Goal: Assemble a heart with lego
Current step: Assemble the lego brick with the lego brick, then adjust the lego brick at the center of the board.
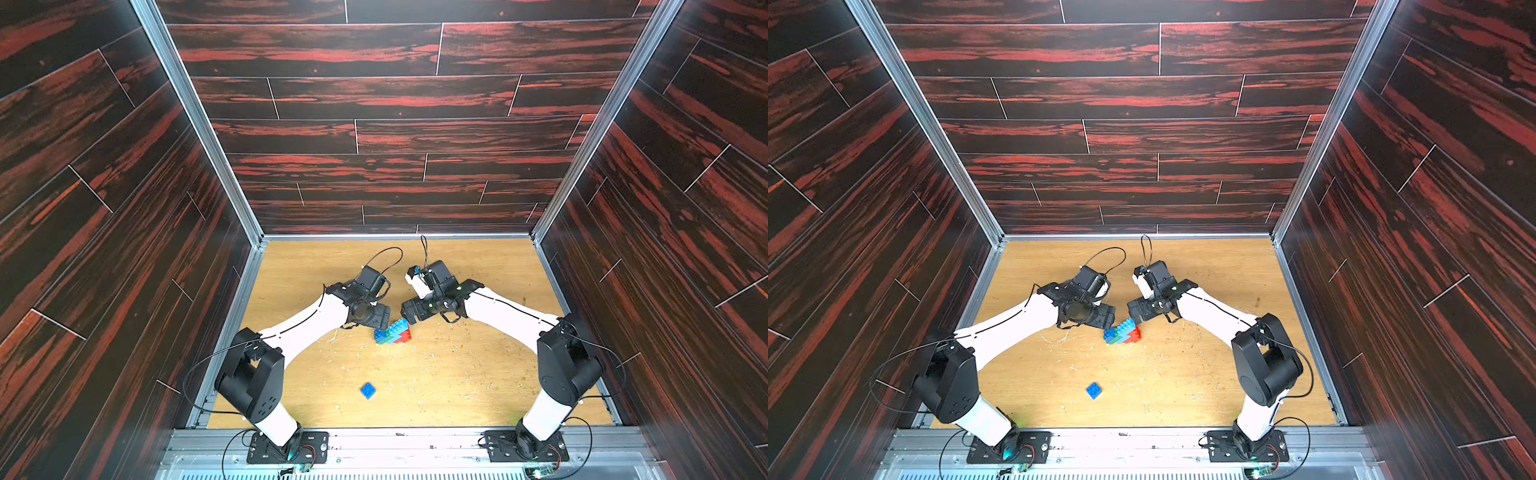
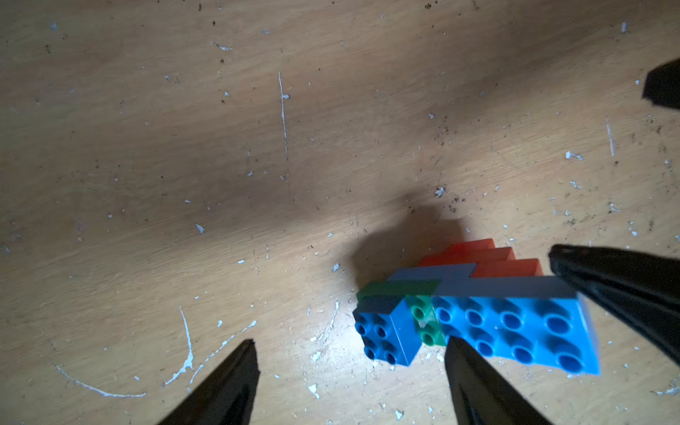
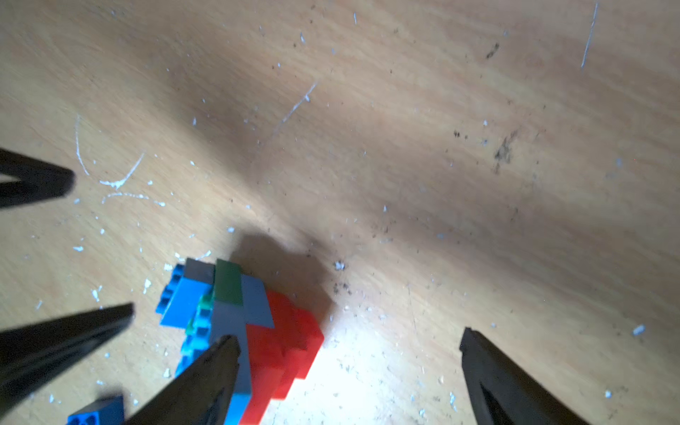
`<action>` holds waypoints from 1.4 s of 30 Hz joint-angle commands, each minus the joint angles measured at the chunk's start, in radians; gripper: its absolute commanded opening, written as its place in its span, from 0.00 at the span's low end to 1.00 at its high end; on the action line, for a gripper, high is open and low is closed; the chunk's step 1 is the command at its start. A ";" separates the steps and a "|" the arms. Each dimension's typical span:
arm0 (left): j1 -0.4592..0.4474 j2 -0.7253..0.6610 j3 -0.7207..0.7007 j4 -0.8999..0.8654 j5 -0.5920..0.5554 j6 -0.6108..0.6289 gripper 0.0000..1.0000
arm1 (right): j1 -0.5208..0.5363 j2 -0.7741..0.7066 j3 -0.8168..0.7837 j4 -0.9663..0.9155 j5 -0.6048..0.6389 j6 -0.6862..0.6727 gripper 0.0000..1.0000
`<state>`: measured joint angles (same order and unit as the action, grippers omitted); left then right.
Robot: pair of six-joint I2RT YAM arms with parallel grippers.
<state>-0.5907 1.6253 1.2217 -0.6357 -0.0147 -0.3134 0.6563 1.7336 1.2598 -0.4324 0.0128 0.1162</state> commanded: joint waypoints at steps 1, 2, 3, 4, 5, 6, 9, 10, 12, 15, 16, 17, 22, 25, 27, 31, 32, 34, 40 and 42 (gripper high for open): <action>-0.006 -0.062 -0.014 -0.026 -0.015 -0.007 0.84 | 0.003 -0.063 -0.014 -0.002 -0.066 0.020 0.98; -0.007 -0.072 -0.024 -0.028 -0.022 -0.013 0.84 | 0.007 -0.076 -0.011 -0.002 -0.077 0.037 0.98; -0.006 -0.084 -0.035 -0.026 -0.025 -0.024 0.84 | 0.009 -0.082 -0.012 -0.002 -0.088 0.049 0.98; -0.006 -0.100 -0.047 -0.022 -0.028 -0.039 0.84 | 0.009 -0.086 -0.015 -0.004 -0.102 0.068 0.98; -0.006 -0.122 -0.064 -0.013 -0.036 -0.055 0.84 | 0.011 -0.083 -0.020 -0.006 -0.105 0.096 0.98; -0.006 -0.139 -0.078 -0.006 -0.055 -0.074 0.84 | 0.012 -0.080 -0.029 -0.001 -0.122 0.116 0.98; -0.006 -0.198 -0.144 0.046 -0.071 -0.112 0.84 | 0.033 -0.072 -0.070 0.043 -0.175 0.176 0.98; -0.006 -0.212 -0.164 0.052 -0.064 -0.122 0.84 | 0.034 -0.074 -0.086 0.057 -0.178 0.193 0.97; -0.006 -0.235 -0.186 0.053 -0.035 -0.131 0.84 | 0.034 -0.076 -0.101 0.062 -0.160 0.213 0.95; -0.006 -0.267 -0.236 0.052 0.008 -0.143 0.81 | 0.030 -0.078 -0.127 0.087 -0.173 0.252 0.86; -0.007 -0.274 -0.252 0.069 0.033 -0.148 0.80 | 0.031 -0.073 -0.137 0.095 -0.191 0.261 0.83; -0.009 -0.280 -0.271 0.100 0.062 -0.156 0.78 | 0.031 -0.071 -0.142 0.102 -0.200 0.270 0.81; -0.063 -0.265 -0.351 0.190 0.146 -0.184 0.71 | 0.015 -0.081 -0.184 0.171 -0.258 0.327 0.65; -0.082 -0.236 -0.372 0.238 0.168 -0.204 0.69 | 0.000 -0.083 -0.206 0.200 -0.288 0.352 0.56; -0.089 -0.217 -0.383 0.267 0.172 -0.204 0.69 | -0.011 -0.086 -0.218 0.216 -0.300 0.365 0.49; -0.089 -0.159 -0.361 0.250 0.129 -0.191 0.66 | -0.030 -0.086 -0.258 0.280 -0.373 0.411 0.40; -0.089 -0.147 -0.354 0.246 0.127 -0.192 0.65 | -0.034 -0.089 -0.266 0.288 -0.373 0.423 0.37; -0.089 -0.137 -0.350 0.258 0.141 -0.198 0.64 | -0.047 -0.102 -0.295 0.330 -0.387 0.464 0.31; -0.089 -0.153 -0.352 0.258 0.105 -0.202 0.63 | -0.068 -0.117 -0.399 0.509 -0.475 0.633 0.24; -0.089 -0.156 -0.341 0.235 0.082 -0.205 0.62 | -0.082 -0.124 -0.453 0.596 -0.488 0.704 0.21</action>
<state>-0.6800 1.4918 0.8528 -0.3840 0.1062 -0.5106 0.5842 1.6146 0.8703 0.0666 -0.4297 0.6910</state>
